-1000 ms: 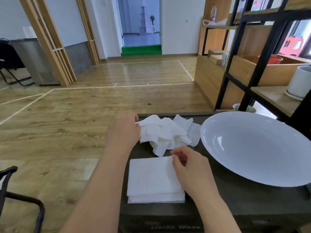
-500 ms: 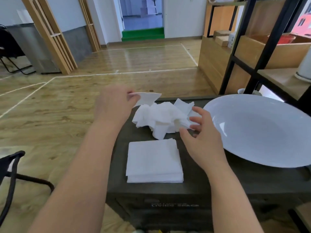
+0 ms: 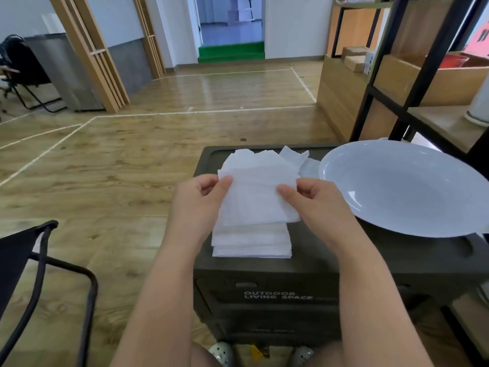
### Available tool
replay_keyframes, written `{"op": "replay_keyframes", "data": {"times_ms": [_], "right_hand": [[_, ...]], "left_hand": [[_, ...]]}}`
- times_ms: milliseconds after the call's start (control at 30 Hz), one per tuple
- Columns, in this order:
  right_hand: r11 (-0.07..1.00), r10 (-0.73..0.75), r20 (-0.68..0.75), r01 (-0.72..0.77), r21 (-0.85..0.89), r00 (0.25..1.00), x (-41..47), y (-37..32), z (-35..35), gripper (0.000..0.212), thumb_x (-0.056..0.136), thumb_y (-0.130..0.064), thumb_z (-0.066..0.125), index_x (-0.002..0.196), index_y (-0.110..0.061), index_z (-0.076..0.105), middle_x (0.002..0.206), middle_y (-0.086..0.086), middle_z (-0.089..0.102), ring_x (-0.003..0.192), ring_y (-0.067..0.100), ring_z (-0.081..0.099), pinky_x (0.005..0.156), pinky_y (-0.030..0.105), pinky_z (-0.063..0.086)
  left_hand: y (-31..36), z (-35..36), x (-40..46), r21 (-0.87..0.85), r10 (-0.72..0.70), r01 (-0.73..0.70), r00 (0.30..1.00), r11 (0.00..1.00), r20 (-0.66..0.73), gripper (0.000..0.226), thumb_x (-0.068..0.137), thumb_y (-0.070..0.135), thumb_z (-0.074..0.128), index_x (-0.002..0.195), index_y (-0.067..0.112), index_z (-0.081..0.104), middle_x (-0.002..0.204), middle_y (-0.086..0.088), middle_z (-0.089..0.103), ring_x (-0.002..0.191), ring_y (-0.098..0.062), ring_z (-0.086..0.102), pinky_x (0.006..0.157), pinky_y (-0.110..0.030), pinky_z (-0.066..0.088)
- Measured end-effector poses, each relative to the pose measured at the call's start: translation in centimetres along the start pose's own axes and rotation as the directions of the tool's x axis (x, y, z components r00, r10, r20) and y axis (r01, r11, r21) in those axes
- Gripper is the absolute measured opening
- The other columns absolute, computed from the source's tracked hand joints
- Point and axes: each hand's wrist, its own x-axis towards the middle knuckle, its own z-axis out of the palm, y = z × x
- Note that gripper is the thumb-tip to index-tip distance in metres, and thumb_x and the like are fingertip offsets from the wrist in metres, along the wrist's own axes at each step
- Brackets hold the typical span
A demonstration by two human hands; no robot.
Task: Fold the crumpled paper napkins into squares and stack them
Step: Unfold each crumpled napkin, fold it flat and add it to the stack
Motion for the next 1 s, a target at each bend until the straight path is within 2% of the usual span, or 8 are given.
{"op": "replay_keyframes", "data": {"times_ms": [133, 200, 267, 400, 500, 600, 800, 1000], "right_hand": [[0.990, 0.087, 0.030, -0.083, -0.111, 0.996, 0.3, 0.8, 0.7, 0.050, 0.090, -0.048, 0.054, 0.093, 0.000, 0.066, 0.093, 0.014, 0.068, 0.085, 0.026, 0.066, 0.083, 0.036, 0.053], [0.984, 0.109, 0.001, -0.108, -0.145, 0.994, 0.4, 1.0, 1.1, 0.050, 0.093, -0.046, 0.050, 0.086, 0.002, 0.062, 0.088, 0.017, 0.065, 0.083, 0.032, 0.062, 0.076, 0.035, 0.052], [0.974, 0.123, -0.013, -0.123, -0.192, 0.992, 0.7, 1.2, 1.5, 0.050, 0.095, -0.045, 0.046, 0.093, 0.002, 0.062, 0.091, 0.018, 0.064, 0.085, 0.032, 0.061, 0.073, 0.035, 0.051], [0.931, 0.061, -0.061, -0.079, -0.357, 0.996, 0.9, 1.3, 2.4, 0.046, 0.095, -0.045, 0.046, 0.069, -0.007, 0.052, 0.065, 0.005, 0.048, 0.057, 0.012, 0.042, 0.055, 0.021, 0.033], [0.903, 0.010, -0.109, -0.056, -0.427, 0.994, 1.0, 1.3, 2.9, 0.045, 0.093, -0.045, 0.050, 0.060, -0.015, 0.043, 0.058, -0.002, 0.041, 0.052, 0.007, 0.038, 0.052, 0.019, 0.027], [0.880, 0.007, -0.120, -0.063, -0.470, 0.993, 1.3, 1.6, 3.1, 0.042, 0.093, -0.044, 0.050, 0.063, -0.015, 0.046, 0.060, -0.001, 0.045, 0.055, 0.008, 0.042, 0.051, 0.019, 0.029], [0.831, 0.083, -0.136, -0.144, -0.537, 0.987, 1.1, 2.4, 3.4, 0.029, 0.090, -0.043, 0.056, 0.079, -0.016, 0.058, 0.074, -0.002, 0.057, 0.060, 0.007, 0.048, 0.052, 0.014, 0.032], [0.828, 0.177, -0.159, -0.234, -0.510, 0.971, 1.4, 2.6, 3.6, 0.029, 0.088, -0.045, 0.060, 0.077, -0.019, 0.054, 0.071, -0.006, 0.055, 0.062, 0.006, 0.049, 0.050, 0.019, 0.032]], "left_hand": [[-1.8, 1.3, -0.1, 0.143, -0.021, 0.030, 0.998, 0.989, -0.064, 0.042, 0.096, 0.033, 0.049, 0.086, -0.005, 0.061, 0.062, -0.007, 0.042, 0.059, -0.017, 0.035, 0.059, -0.030, 0.027], [-2.2, 1.6, -0.1, 0.225, -0.010, 0.026, 0.997, 0.974, -0.076, 0.039, 0.096, 0.035, 0.049, 0.080, 0.003, 0.064, 0.060, 0.002, 0.048, 0.058, -0.015, 0.040, 0.057, -0.026, 0.029], [-2.3, 1.7, -0.3, 0.359, 0.000, 0.036, 0.995, 0.933, -0.099, 0.033, 0.095, 0.037, 0.050, 0.077, 0.013, 0.064, 0.061, 0.008, 0.050, 0.057, -0.009, 0.043, 0.052, -0.025, 0.029], [-2.7, 1.5, -0.8, 0.496, 0.031, 0.055, 0.986, 0.866, -0.162, 0.035, 0.096, 0.037, 0.048, 0.075, 0.012, 0.061, 0.065, 0.001, 0.054, 0.057, -0.011, 0.046, 0.048, -0.026, 0.028], [-3.1, 1.2, -0.7, 0.537, 0.029, 0.072, 0.984, 0.841, -0.177, 0.036, 0.096, 0.038, 0.046, 0.075, 0.013, 0.060, 0.067, 0.000, 0.058, 0.059, -0.011, 0.049, 0.048, -0.026, 0.030], [-3.3, 1.2, -0.5, 0.560, 0.001, 0.093, 0.986, 0.823, -0.165, 0.035, 0.096, 0.039, 0.046, 0.076, 0.014, 0.059, 0.070, 0.000, 0.059, 0.060, -0.010, 0.050, 0.047, -0.025, 0.031], [-4.0, 1.4, -0.4, 0.574, -0.082, 0.175, 0.979, 0.800, -0.185, 0.029, 0.093, 0.041, 0.052, 0.074, 0.019, 0.053, 0.072, 0.006, 0.054, 0.064, -0.011, 0.049, 0.049, -0.026, 0.029], [-4.2, 1.6, -0.5, 0.627, -0.109, 0.196, 0.979, 0.754, -0.174, 0.026, 0.093, 0.045, 0.050, 0.089, 0.019, 0.053, 0.080, 0.006, 0.055, 0.074, -0.016, 0.051, 0.054, -0.028, 0.033]]}}
